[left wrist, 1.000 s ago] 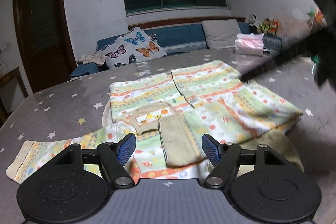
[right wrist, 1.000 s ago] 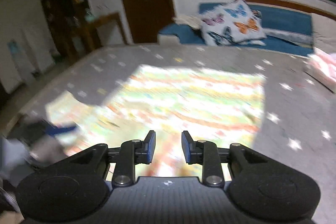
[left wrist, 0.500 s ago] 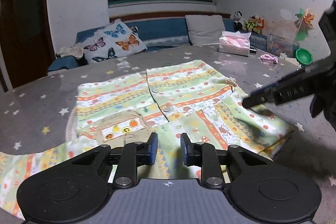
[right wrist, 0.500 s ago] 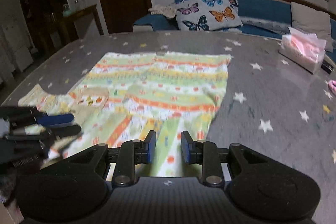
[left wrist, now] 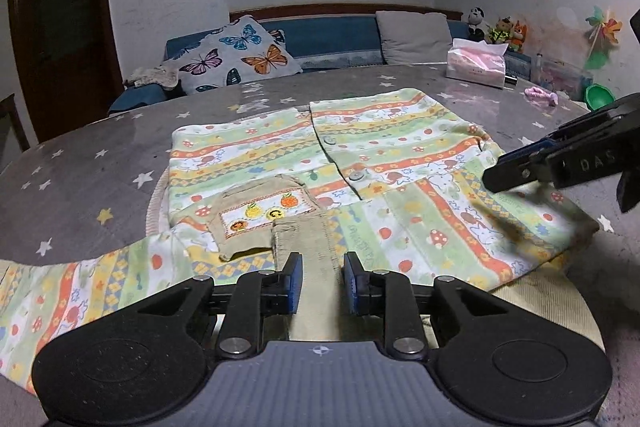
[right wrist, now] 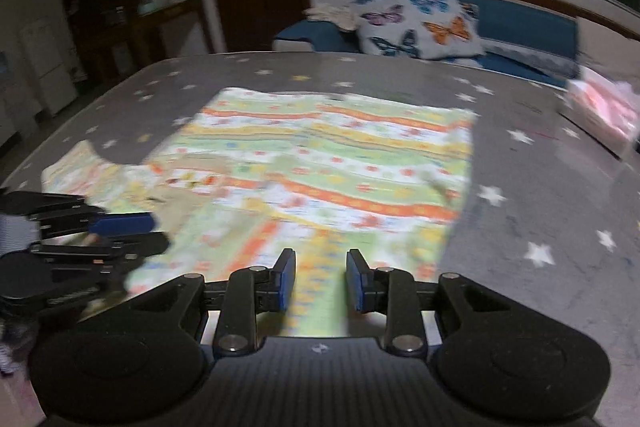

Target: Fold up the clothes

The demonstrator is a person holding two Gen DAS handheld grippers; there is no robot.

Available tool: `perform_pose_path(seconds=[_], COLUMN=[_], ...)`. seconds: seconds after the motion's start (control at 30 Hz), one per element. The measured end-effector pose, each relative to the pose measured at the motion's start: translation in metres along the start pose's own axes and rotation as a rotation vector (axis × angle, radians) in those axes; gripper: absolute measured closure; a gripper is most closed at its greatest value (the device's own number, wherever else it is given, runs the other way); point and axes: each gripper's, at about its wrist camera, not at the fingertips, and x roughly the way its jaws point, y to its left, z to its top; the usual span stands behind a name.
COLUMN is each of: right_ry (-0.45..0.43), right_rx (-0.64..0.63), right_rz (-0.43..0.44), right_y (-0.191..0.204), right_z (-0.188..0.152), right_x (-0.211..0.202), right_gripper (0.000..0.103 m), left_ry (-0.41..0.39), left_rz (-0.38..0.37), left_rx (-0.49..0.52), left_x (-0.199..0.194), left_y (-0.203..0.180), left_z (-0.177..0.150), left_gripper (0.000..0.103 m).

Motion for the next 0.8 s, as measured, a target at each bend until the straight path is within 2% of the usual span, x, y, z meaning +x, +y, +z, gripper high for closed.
perform_pose_path(seconds=[0.1,0.23,0.3,0.43,0.6,0.8], right_ry=[-0.005,0.014,0.04,0.012,0.0,0.013], right_rx=[-0.049,-0.116,-0.144,-0.197,-0.223,-0.231], right_rz=[0.053,0.091,0.087,0.071,0.099,0.113], right_y=[0.023,0.05,0.059,0.072,0.084,0.089], right_z=[0.002,-0.004,-0.009,-0.009,-0.008,-0.009], right_x=[0.003,0.014,0.022,0.017,0.019,0.027], right_gripper=[0.068,0.068,0.067,0.067,0.066,0.065], left_ry=[-0.008,-0.006,-0.008,-0.02,-0.033,-0.034], left_rz=[0.015,0.044,0.06,0.118,0.237,0.439], left_rx=[-0.006,-0.026,-0.043,-0.079,-0.151,-0.278], left_x=[-0.008,-0.015,-0.02,-0.034,-0.048,-0.062], left_y=[0.003,0.014,0.022,0.04,0.071,0.125], left_z=[-0.001,-0.006,-0.009,-0.014,-0.021,-0.033], left_gripper=[0.077,0.077,0.077,0.076,0.067,0.059])
